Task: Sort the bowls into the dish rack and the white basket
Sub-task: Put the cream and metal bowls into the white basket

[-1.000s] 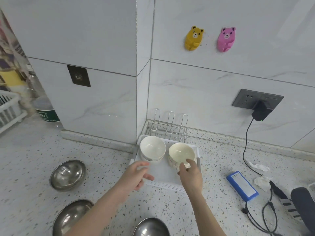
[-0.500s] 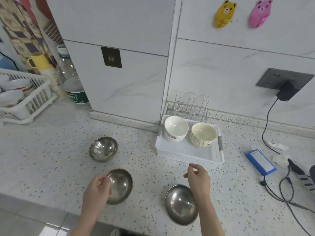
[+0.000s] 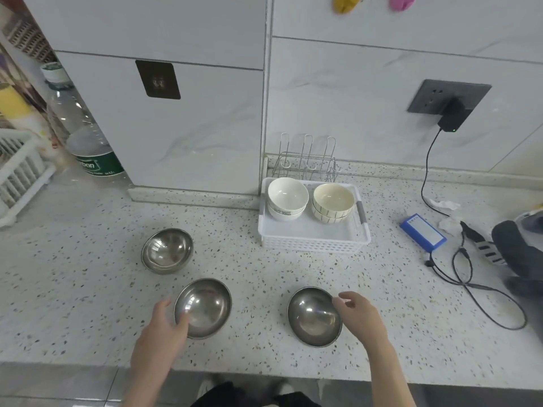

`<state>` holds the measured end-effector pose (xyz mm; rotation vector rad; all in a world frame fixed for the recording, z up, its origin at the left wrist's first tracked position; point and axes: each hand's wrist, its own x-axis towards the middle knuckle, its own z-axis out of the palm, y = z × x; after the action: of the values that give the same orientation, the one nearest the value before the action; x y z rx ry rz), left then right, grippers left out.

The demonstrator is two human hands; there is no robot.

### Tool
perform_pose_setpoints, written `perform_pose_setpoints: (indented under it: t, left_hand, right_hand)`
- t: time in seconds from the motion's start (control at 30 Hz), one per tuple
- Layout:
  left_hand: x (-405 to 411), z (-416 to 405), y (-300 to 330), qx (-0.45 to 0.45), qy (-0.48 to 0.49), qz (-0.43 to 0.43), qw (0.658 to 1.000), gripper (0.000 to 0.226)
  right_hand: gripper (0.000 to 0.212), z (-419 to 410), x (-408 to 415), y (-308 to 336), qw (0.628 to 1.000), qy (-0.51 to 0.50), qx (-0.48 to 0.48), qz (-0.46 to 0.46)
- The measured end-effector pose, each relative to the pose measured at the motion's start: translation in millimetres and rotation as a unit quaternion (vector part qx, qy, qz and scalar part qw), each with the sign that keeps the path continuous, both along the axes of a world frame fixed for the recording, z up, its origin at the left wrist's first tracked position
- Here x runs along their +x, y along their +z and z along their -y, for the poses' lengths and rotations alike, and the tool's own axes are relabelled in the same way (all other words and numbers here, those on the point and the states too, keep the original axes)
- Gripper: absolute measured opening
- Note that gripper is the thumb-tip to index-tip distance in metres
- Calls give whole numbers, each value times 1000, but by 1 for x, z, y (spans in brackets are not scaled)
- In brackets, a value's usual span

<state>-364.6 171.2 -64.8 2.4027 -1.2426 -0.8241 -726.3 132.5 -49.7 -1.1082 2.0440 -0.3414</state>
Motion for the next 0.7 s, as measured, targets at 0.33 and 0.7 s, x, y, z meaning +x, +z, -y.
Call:
perform_pose_setpoints:
  t: [0.33, 0.7]
  left_hand:
    - [0, 7, -8, -1, 6, -121, 993, 29]
    - [-12, 23, 11, -50, 65, -267, 960, 35]
  right_hand:
    - [37, -17, 6, 2, 1000, 11, 22, 17]
    - [45, -9, -5, 13, 995, -26, -67, 65]
